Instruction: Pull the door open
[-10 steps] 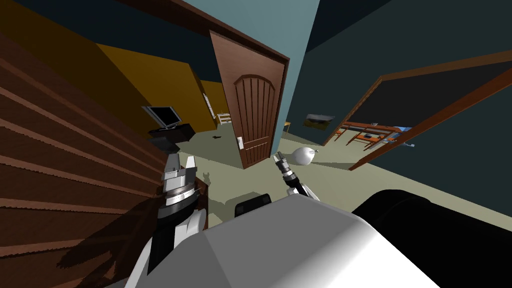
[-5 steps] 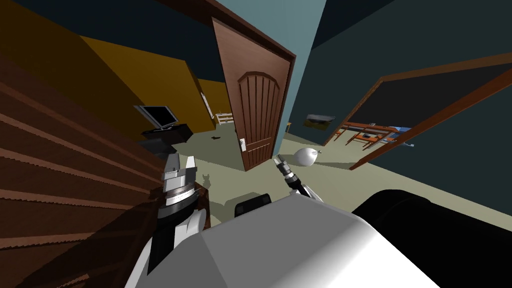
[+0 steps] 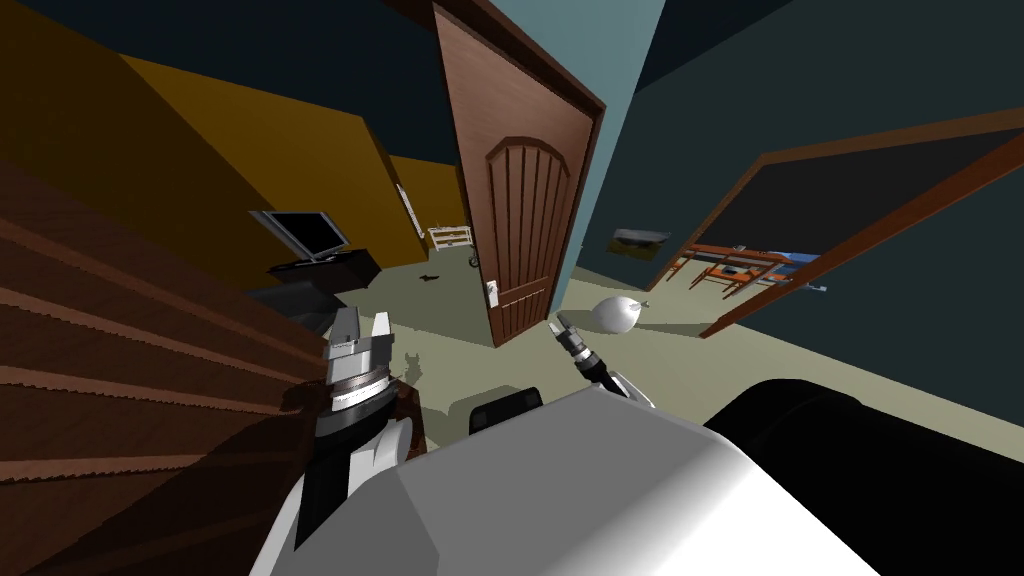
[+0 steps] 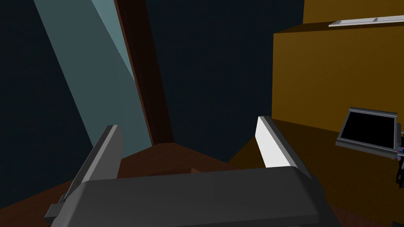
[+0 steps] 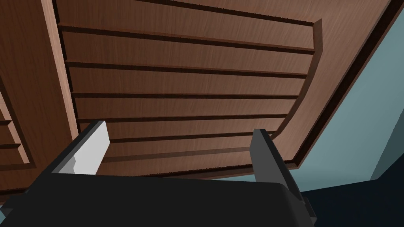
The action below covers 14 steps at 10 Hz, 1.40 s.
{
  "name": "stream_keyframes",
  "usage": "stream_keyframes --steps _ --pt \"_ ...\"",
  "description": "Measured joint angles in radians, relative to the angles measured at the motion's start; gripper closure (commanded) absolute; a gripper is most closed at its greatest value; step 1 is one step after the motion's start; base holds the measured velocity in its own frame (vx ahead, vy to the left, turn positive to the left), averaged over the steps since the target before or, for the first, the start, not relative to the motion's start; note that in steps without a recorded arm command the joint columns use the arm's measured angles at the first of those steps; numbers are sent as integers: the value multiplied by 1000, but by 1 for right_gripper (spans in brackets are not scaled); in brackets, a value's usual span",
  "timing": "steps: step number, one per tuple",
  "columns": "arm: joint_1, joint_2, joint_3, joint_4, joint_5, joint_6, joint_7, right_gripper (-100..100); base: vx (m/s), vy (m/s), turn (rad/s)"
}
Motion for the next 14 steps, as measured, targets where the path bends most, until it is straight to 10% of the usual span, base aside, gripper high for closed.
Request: stream_keyframes --steps 14 --pt "1 -177 2 224 35 -136 -197 -100 146 125 -43"
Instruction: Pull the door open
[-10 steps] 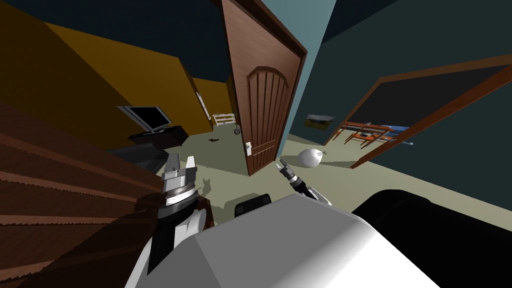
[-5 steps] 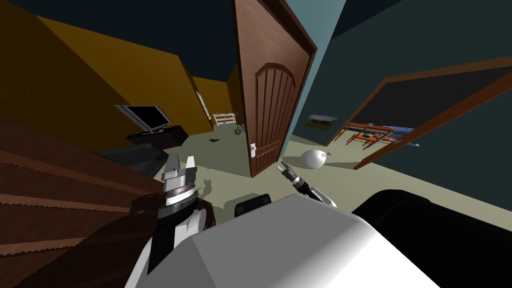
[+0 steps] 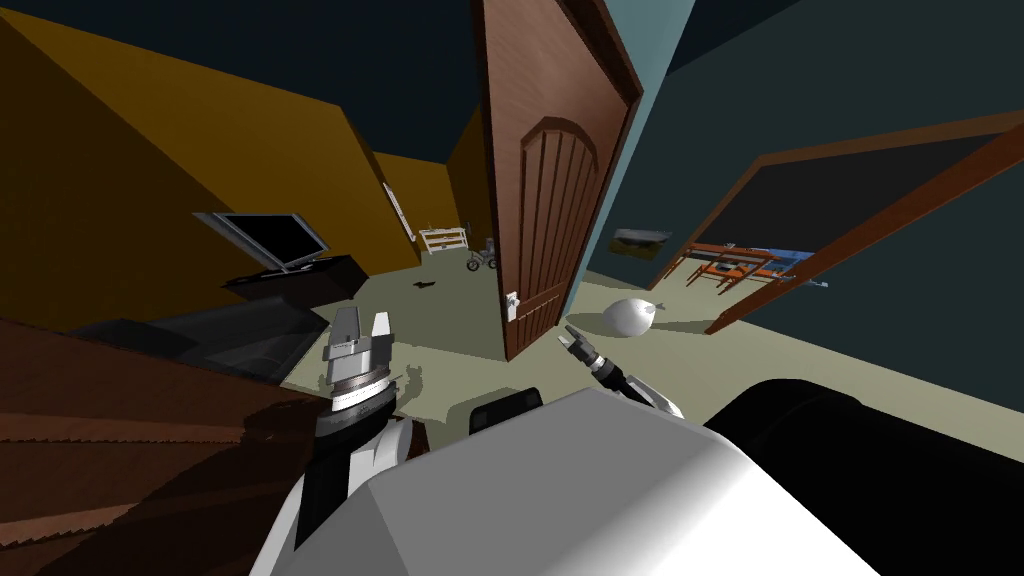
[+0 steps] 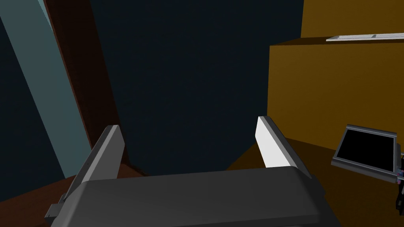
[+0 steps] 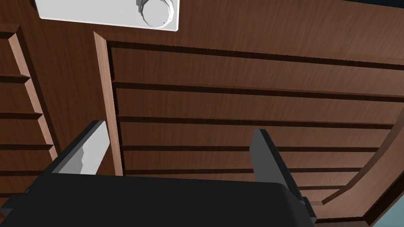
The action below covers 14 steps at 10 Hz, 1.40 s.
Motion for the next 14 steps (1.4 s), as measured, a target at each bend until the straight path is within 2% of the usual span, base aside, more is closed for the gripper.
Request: stream_keyframes --steps 4,7,11,14 --pt "1 -47 0 59 9 -38 -54 -100 165 145 -52" --pt "-1 -75 1 95 15 -59 -87 -100 150 106 -34" --pt "-2 -102 2 136 21 -85 -120 -100 141 88 -33" --pt "-2 -99 2 132 21 -79 -120 -100 201 -45 162"
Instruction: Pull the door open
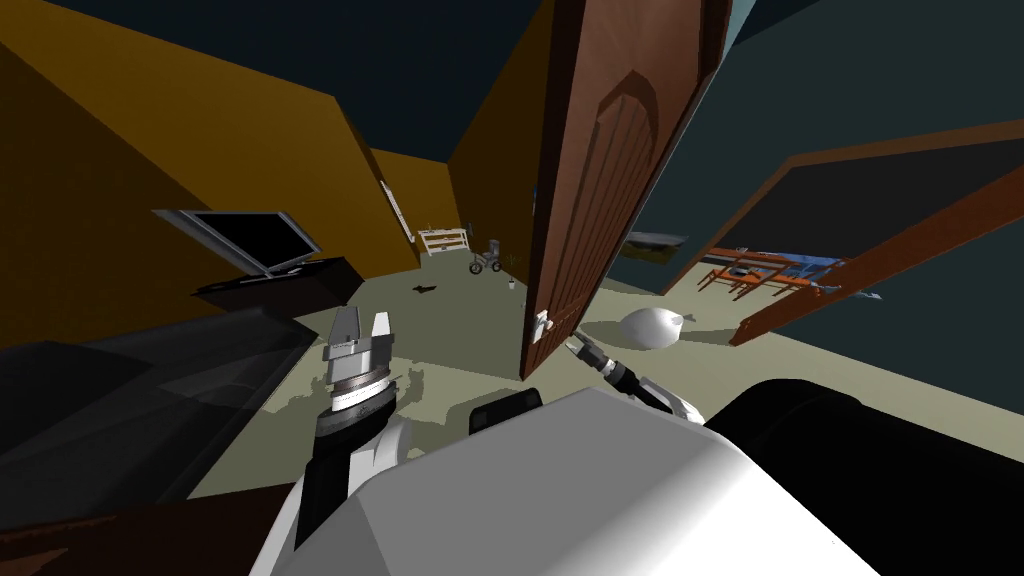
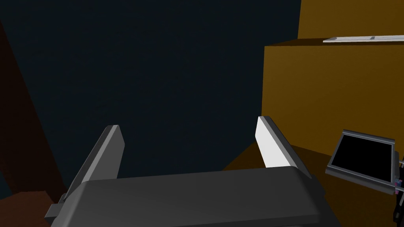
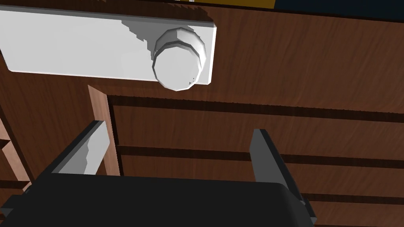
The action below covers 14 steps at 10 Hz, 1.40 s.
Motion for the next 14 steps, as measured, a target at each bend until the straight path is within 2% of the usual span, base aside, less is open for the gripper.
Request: stream_keyframes --steps 3,7,12,13,14 --pt "-1 7 0 -10 0 18 5 -100 179 45 47" --pt "2 19 1 -32 0 52 13 -100 71 81 -163" --pt "3 21 0 -36 0 57 14 -100 -1 6 6" --pt "3 21 0 -36 0 57 14 100 -4 -5 17" --pt "3 21 1 -35 0 57 14 100 0 0 0"
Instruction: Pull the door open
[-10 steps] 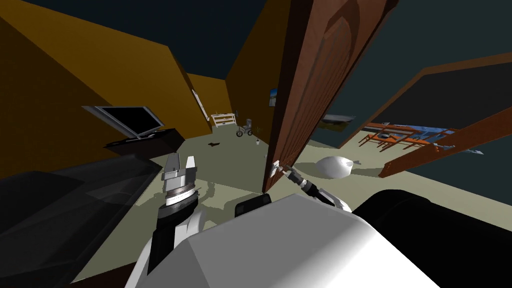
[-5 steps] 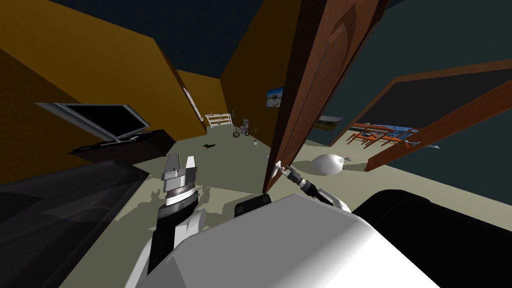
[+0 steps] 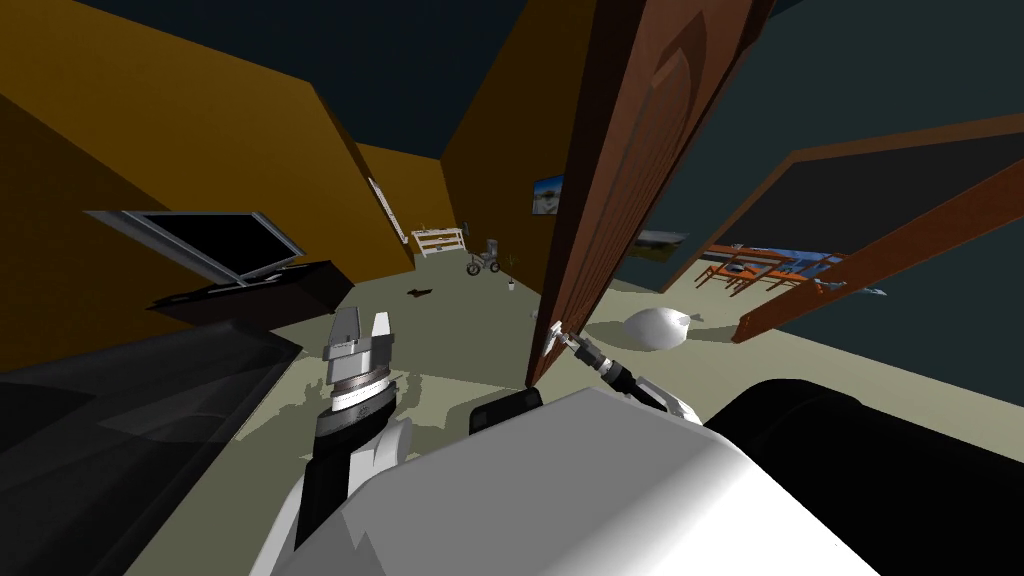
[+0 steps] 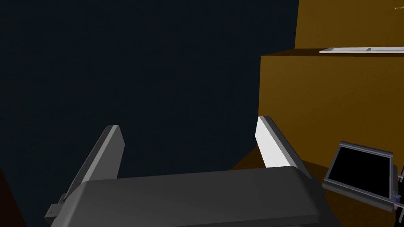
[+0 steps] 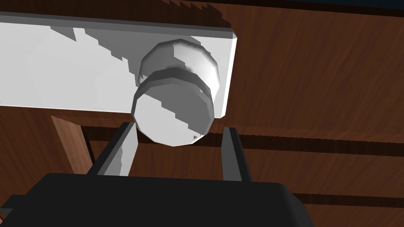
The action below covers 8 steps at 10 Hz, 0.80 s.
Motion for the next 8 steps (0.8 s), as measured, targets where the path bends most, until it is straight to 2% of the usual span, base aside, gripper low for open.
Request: stream_keyframes --steps 4,8 --pt "2 0 2 2 1 2 0 100 0 0 0" --pt "-5 -3 3 19 8 -6 -3 100 -54 -77 219"
